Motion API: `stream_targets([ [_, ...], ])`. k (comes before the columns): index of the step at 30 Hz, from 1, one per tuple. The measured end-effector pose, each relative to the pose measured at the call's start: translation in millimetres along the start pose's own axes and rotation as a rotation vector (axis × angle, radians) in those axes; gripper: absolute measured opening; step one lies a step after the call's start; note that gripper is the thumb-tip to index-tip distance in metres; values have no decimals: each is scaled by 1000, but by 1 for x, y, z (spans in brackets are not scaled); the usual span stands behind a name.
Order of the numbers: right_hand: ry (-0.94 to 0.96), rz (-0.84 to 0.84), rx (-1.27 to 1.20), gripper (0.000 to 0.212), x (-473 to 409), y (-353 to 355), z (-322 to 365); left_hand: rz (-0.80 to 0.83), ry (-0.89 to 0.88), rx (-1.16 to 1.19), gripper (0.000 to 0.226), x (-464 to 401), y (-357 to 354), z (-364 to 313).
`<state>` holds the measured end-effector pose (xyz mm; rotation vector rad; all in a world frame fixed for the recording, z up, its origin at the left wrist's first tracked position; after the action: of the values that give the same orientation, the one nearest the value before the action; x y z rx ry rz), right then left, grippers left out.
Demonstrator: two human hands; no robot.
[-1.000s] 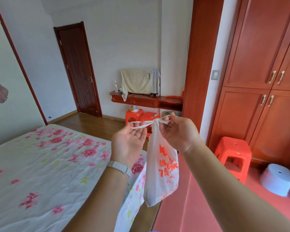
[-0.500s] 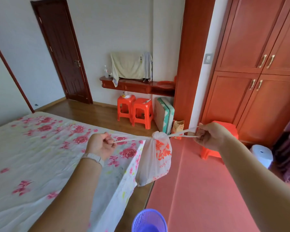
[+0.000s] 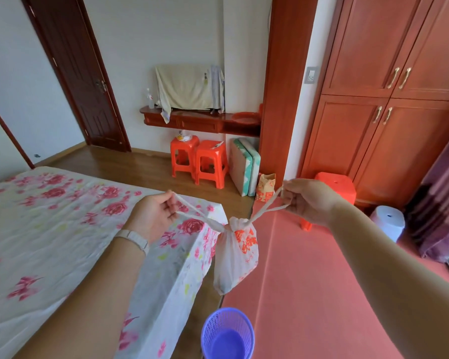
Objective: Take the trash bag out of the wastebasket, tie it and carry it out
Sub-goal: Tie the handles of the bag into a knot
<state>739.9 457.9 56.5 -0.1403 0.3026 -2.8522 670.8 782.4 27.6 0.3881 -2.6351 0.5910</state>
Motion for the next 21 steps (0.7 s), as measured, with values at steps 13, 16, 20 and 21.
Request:
stream_targets([
  [13, 410, 299, 982, 13, 14, -134, 74, 276, -225, -422, 29, 48, -103, -29],
  [16, 432, 246, 898, 12, 12, -134, 78, 277, -234, -489, 33, 47, -99, -30],
  [20, 379, 188, 693, 12, 9, -128, 65, 317, -218, -544, 22, 48, -101, -26],
  [21, 363, 172, 625, 12, 9, -127, 61, 322, -210, -516, 21, 48, -101, -25],
])
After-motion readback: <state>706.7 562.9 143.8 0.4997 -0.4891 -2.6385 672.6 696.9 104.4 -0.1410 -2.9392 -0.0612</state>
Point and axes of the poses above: each hand's wrist, its own x-axis away from the middle knuckle, its own y-axis out of the back of the hand, z = x × y, the point moved 5 cm from there along -x, towards the middle knuckle, and after that the axes turned 11 degrees about y, right-handed, at the moved point
